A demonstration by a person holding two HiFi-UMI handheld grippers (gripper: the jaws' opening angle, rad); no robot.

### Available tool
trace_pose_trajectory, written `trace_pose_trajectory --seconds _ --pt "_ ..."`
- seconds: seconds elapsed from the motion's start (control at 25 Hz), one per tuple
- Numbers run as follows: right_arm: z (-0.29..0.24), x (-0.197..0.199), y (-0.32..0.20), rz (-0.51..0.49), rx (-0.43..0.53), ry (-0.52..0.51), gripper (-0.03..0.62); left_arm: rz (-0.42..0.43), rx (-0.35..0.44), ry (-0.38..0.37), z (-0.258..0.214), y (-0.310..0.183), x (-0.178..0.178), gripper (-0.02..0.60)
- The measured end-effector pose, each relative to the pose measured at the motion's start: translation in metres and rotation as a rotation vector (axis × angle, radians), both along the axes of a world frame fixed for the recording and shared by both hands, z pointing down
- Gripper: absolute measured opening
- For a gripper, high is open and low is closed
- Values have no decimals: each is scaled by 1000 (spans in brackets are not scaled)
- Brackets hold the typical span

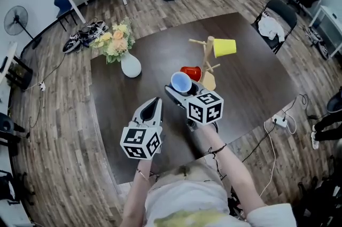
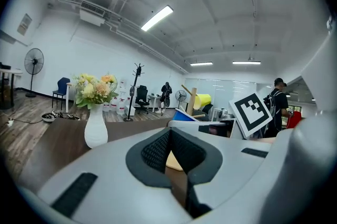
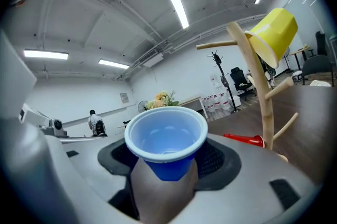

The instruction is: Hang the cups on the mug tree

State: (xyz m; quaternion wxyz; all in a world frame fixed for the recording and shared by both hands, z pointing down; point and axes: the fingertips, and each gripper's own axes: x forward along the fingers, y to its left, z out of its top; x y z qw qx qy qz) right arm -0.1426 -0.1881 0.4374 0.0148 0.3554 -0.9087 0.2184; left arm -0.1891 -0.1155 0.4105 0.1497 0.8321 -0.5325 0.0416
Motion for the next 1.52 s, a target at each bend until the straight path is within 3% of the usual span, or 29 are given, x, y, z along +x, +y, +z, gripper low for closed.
trace_pose_trajectory --seconds 0.88,1.16,1.52 --pt "-73 3 -47 -39 -66 -302 301 -61 69 15 -44 -26 18 15" --pt "-90 3 -63 -20 -65 -349 301 -76 74 13 -47 -32 19 15" --pt "-96 8 -81 39 -129 -474 301 -85 79 10 -51 -39 18 17"
